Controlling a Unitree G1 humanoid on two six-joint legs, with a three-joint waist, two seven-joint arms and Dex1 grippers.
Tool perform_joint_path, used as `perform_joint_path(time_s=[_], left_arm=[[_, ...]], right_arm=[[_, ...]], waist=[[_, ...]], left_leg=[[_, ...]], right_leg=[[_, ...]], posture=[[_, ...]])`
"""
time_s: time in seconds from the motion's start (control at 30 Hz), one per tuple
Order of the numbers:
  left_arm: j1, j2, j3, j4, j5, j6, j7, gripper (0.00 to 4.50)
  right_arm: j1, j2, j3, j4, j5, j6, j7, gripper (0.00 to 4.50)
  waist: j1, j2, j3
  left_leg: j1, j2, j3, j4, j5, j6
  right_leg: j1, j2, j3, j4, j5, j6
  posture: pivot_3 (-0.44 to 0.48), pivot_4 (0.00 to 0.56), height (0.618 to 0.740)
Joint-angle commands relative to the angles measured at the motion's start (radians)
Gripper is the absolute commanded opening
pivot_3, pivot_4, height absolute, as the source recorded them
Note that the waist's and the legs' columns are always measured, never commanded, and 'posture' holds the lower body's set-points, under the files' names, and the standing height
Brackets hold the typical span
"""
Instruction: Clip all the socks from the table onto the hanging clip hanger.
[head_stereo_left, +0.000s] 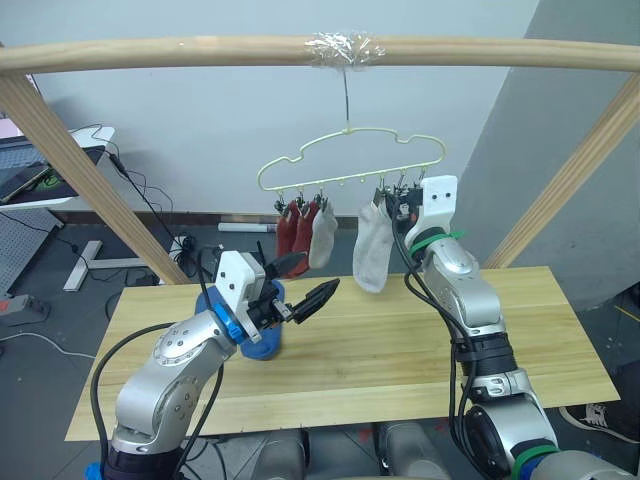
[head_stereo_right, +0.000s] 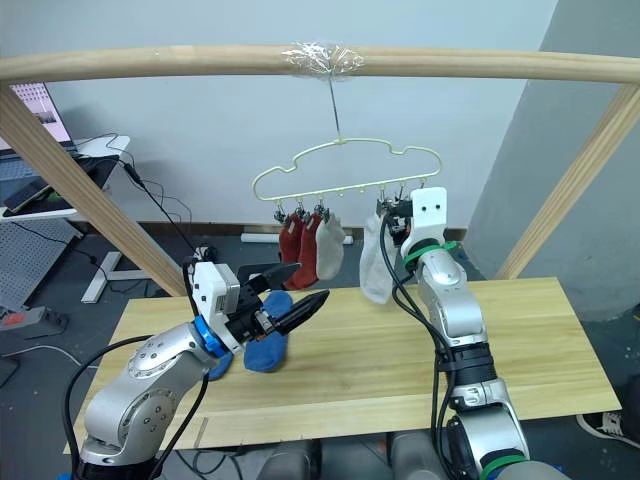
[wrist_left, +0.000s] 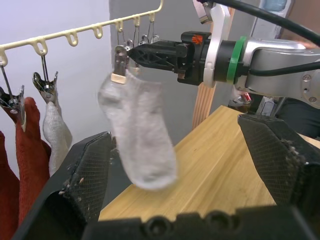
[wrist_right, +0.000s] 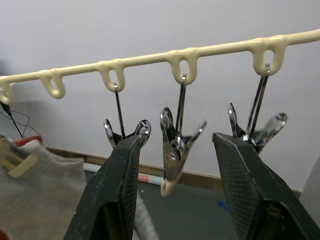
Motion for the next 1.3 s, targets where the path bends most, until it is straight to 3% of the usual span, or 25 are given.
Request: perform_joint_path(time_s=[0.03, 0.3, 0.73, 1.3], left_arm=[[-0.002, 0.005, 0.005, -0.04, -0.004, -0.025, -0.003, 4.5], [-0.005, 0.007, 0.0, -0.038, -0.003, -0.026, -0.005, 4.5], [-0.002, 0.001, -0.013, -0.038, 0.001, -0.035, -0.001, 4.5], [-0.014, 0.008, -0.014, -0.033, -0.001, -0.035, -0.003, 4.5]], right_arm=[[-0.036, 0.005, -0.019, -0.003, -0.007, -0.033, -0.012, 2.36], [-0.052, 0.007, -0.025, 0.025, -0.02, -0.053, -0.016, 2.36], [0.055, -0.034, -0.017, -0.116, -0.011, -0.023, 0.062, 2.36], [0.06, -0.042, -0.024, -0.106, -0.005, -0.035, 0.093, 2.36]], waist=[[0.001, 0.0, 0.0], [0.014, 0.0, 0.0], [0.017, 0.0, 0.0], [0.016, 0.0, 0.0]], left_leg=[[0.0, 0.0, 0.0, 0.0, 0.0, 0.0], [0.0, 0.0, 0.0, 0.0, 0.0, 0.0], [0.0, 0.0, 0.0, 0.0, 0.0, 0.0], [0.0, 0.0, 0.0, 0.0, 0.0, 0.0]], right_leg=[[0.0, 0.0, 0.0, 0.0, 0.0, 0.0], [0.0, 0.0, 0.0, 0.0, 0.001, -0.001], [0.0, 0.0, 0.0, 0.0, 0.001, 0.0], [0.0, 0.0, 0.0, 0.001, 0.001, 0.0]], posture=[[0.002, 0.141, 0.74], [0.003, 0.137, 0.74], [-0.005, 0.136, 0.74], [-0.005, 0.138, 0.74]])
